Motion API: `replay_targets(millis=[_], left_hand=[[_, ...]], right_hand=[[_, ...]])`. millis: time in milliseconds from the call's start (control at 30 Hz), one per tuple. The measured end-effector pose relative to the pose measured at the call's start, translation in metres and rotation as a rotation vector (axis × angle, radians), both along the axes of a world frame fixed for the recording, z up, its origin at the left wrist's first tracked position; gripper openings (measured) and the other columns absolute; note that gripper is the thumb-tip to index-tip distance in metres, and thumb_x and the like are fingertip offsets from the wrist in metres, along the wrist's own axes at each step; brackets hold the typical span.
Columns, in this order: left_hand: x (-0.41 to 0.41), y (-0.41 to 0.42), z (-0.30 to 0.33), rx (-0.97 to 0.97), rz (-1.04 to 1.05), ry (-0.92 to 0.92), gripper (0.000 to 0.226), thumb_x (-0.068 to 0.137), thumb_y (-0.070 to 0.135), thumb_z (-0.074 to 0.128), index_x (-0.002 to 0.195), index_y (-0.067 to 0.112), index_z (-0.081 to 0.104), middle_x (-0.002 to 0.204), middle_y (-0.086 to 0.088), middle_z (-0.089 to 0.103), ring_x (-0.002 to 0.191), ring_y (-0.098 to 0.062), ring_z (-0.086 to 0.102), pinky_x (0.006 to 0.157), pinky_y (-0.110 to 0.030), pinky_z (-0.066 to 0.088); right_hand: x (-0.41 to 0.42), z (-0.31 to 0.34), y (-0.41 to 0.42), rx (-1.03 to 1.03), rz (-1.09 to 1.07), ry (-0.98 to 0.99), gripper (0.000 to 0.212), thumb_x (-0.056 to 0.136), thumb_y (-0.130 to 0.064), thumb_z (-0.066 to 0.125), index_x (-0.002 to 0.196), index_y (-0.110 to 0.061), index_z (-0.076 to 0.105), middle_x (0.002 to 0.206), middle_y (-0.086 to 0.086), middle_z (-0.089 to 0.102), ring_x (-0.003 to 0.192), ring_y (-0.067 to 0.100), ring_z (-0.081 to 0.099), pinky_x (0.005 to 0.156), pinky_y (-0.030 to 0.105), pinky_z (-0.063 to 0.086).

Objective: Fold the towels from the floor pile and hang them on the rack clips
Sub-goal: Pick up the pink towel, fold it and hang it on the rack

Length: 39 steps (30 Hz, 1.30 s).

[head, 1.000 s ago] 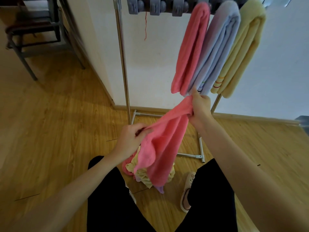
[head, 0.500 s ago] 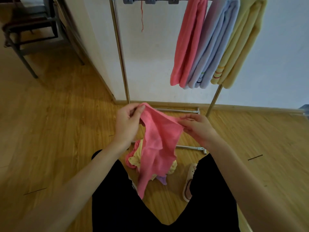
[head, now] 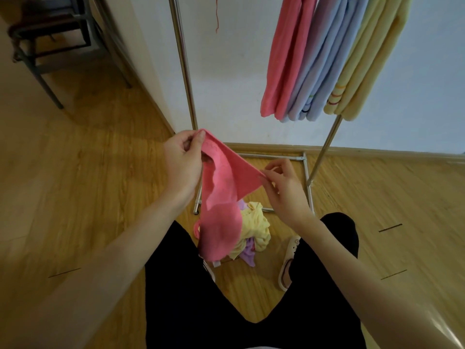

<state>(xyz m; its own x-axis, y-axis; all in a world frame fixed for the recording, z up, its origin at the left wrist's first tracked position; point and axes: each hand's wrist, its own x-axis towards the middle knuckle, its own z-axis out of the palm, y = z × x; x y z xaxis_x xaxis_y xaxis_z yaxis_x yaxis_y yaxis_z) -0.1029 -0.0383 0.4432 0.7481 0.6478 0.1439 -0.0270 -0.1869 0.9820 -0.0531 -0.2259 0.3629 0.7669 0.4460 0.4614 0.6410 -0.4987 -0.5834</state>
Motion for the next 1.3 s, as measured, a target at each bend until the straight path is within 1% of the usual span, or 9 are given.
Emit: replay_targets(millis=[100,233,333,400,500,700,867,1067,1300], left_hand=[[0.002,0.000,0.000,0.002,0.029,0.004,0.016,0.095,0.016,0.055,0.089,0.012,0.069,0.081,-0.008,0.069,0.080,-0.023,0.069,0.078,-0.047,0.057],[0.005,-0.001,0.002,-0.011,0.060,-0.005,0.017,0.096,0.016,0.055,0.087,0.017,0.069,0.084,-0.009,0.071,0.081,-0.023,0.070,0.078,-0.048,0.057],[0.007,-0.002,0.007,0.001,0.065,-0.006,0.017,0.096,0.016,0.054,0.088,0.015,0.069,0.084,-0.008,0.071,0.080,-0.020,0.070,0.077,-0.045,0.058],[0.008,-0.004,0.011,-0.001,0.058,-0.014,0.018,0.097,0.015,0.053,0.088,0.015,0.069,0.084,-0.008,0.071,0.079,-0.019,0.070,0.076,-0.042,0.059],[0.009,-0.008,0.017,-0.012,0.028,-0.034,0.017,0.097,0.013,0.052,0.091,0.011,0.068,0.085,-0.008,0.071,0.078,-0.017,0.071,0.073,-0.035,0.060],[0.011,-0.016,0.023,-0.035,0.010,-0.055,0.019,0.097,0.013,0.053,0.098,0.002,0.068,0.088,-0.012,0.071,0.077,-0.017,0.072,0.067,-0.028,0.059],[0.013,-0.017,0.028,-0.045,0.018,-0.058,0.017,0.096,0.013,0.053,0.099,0.003,0.067,0.089,-0.011,0.070,0.078,-0.017,0.071,0.064,-0.023,0.058],[0.010,-0.001,0.033,-0.048,-0.007,-0.011,0.017,0.096,0.009,0.054,0.101,-0.002,0.066,0.087,-0.012,0.070,0.075,-0.017,0.072,0.063,-0.021,0.057],[0.003,0.024,0.052,0.113,-0.171,0.164,0.009,0.088,-0.003,0.059,0.094,-0.004,0.067,0.077,-0.017,0.071,0.064,-0.022,0.072,0.058,-0.026,0.059]], right_hand=[[-0.003,-0.004,0.005,-0.095,0.035,-0.233,0.030,0.094,-0.018,0.046,0.110,-0.001,0.065,0.089,0.009,0.053,0.068,0.018,0.051,0.044,0.032,0.046],[-0.011,-0.010,0.015,-0.066,0.064,-0.306,0.040,0.086,0.004,0.056,0.124,-0.009,0.048,0.082,0.008,0.057,0.061,0.017,0.051,0.036,0.028,0.040],[-0.016,-0.008,0.021,-0.056,0.142,-0.336,0.012,0.097,-0.009,0.041,0.106,-0.009,0.049,0.080,0.008,0.058,0.058,0.018,0.051,0.034,0.028,0.039],[-0.016,-0.008,0.027,-0.064,0.183,-0.301,0.023,0.099,-0.016,0.039,0.094,-0.006,0.059,0.082,0.006,0.058,0.059,0.013,0.047,0.036,0.025,0.037],[-0.020,-0.003,0.034,-0.026,0.202,-0.217,0.015,0.090,-0.015,0.052,0.088,-0.005,0.064,0.084,0.002,0.057,0.062,0.004,0.038,0.043,0.020,0.032],[-0.023,0.006,0.047,0.047,0.090,-0.107,0.042,0.081,-0.054,0.060,0.078,-0.012,0.063,0.082,-0.003,0.057,0.064,0.010,0.054,0.047,0.025,0.046],[-0.022,0.006,0.049,0.144,0.037,-0.101,0.026,0.089,-0.022,0.056,0.068,-0.010,0.050,0.073,-0.008,0.042,0.052,0.006,0.035,0.042,0.019,0.028],[0.000,0.008,0.016,0.182,0.028,-0.002,0.014,0.091,-0.016,0.060,0.091,-0.004,0.067,0.084,-0.001,0.057,0.061,0.009,0.049,0.051,0.028,0.047],[0.046,0.050,-0.014,0.199,-0.009,0.104,0.010,0.081,-0.019,0.074,0.085,-0.010,0.072,0.077,0.000,0.066,0.067,0.012,0.056,0.064,0.020,0.046]])
